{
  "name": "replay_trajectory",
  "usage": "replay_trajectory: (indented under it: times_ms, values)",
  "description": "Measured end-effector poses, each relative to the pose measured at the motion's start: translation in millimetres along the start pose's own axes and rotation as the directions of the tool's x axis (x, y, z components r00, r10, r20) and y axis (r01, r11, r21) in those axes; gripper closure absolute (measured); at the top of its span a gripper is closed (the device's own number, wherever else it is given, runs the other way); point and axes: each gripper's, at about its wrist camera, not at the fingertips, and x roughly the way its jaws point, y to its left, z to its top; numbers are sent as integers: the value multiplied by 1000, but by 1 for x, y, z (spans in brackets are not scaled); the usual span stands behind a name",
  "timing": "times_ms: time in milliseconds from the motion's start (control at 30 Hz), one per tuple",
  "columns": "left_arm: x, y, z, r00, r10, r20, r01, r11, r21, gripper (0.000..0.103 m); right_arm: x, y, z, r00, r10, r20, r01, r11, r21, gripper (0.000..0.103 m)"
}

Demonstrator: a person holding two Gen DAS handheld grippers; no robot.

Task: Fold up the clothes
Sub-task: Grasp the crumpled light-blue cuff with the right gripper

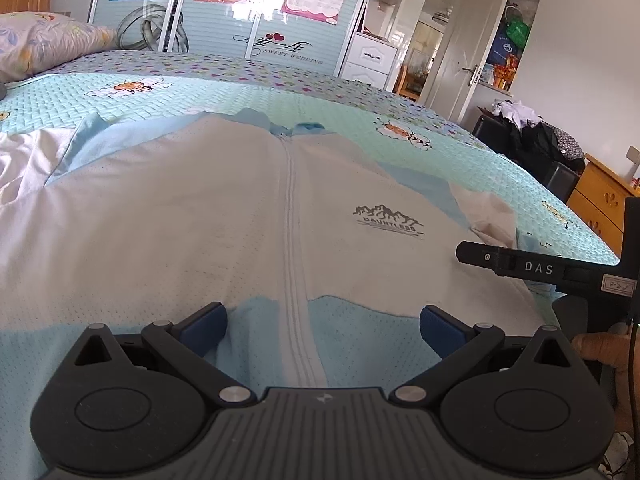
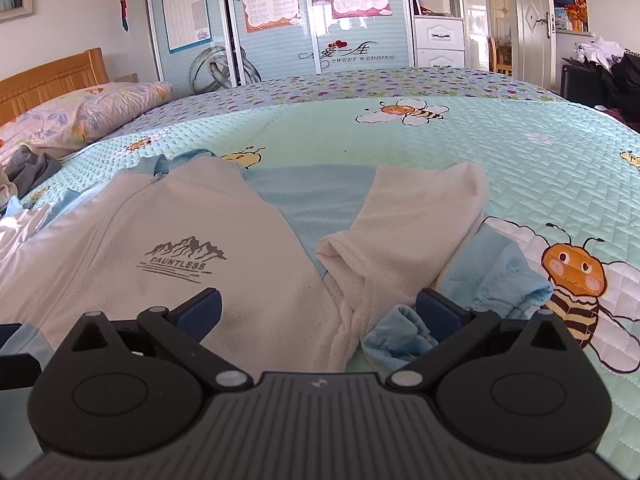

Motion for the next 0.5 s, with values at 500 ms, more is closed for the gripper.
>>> replay_trajectory:
  times_ms: [500]
  values:
    - [-1,1,3,1000,2,-25,-3,1000,-17,1,4,5,1,999,-46,-26,45,997,-56,0]
